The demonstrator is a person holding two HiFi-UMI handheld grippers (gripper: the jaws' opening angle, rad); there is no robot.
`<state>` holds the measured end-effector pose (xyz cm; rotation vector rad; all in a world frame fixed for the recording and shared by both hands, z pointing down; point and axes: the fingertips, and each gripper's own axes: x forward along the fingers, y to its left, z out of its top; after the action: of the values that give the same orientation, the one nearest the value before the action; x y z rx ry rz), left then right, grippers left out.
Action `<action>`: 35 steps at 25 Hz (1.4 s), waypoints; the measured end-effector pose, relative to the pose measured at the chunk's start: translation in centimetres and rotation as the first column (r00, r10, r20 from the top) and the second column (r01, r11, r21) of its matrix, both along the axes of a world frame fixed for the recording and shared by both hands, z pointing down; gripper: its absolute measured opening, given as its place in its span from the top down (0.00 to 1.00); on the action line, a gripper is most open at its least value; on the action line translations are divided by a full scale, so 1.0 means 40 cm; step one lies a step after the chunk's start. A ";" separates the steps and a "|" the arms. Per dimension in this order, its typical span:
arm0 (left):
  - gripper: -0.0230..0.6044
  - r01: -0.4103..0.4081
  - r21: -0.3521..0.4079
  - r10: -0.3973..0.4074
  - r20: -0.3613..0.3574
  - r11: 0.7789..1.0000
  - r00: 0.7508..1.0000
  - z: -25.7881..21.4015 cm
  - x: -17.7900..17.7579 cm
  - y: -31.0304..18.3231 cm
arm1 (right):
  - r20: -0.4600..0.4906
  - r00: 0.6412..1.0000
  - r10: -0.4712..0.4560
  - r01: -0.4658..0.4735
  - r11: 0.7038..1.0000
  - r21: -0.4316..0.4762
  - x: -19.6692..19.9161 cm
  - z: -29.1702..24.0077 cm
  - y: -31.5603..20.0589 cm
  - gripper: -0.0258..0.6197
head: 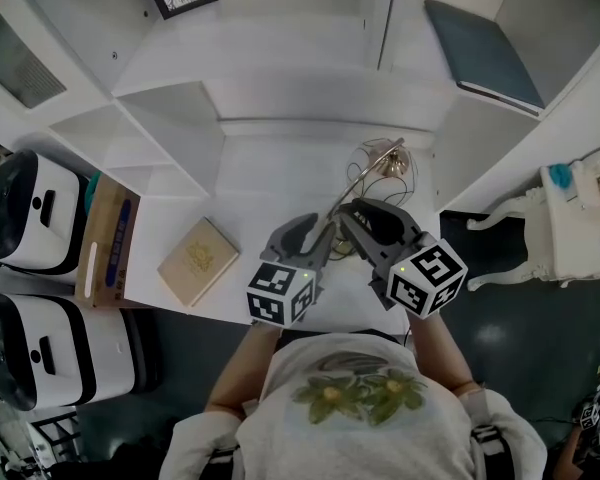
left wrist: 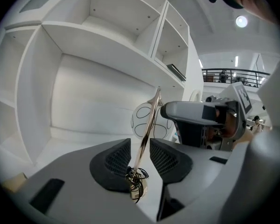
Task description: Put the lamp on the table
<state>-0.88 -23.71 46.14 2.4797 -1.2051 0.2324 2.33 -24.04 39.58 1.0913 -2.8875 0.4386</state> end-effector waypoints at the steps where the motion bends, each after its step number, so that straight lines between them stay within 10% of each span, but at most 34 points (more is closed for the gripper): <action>1: 0.75 0.001 0.008 -0.001 0.000 1.000 1.000 -0.008 -0.002 0.006 | 0.004 1.000 0.002 -0.002 1.000 -0.002 0.002 0.001 0.006 0.78; 14: 0.92 0.008 0.127 0.003 -0.090 0.992 0.996 -0.114 -0.004 0.082 | 0.040 0.999 0.003 -0.002 1.000 -0.028 -0.008 0.027 0.084 0.91; 35: 0.92 -0.035 0.083 0.035 0.000 0.996 0.999 -0.074 -0.001 0.128 | -0.002 1.000 0.004 -0.004 0.999 -0.036 -0.041 0.053 0.138 0.91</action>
<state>-0.91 -18.59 43.17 2.5737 -1.1949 0.1936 0.70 -18.53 41.71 1.0920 -2.8643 0.4877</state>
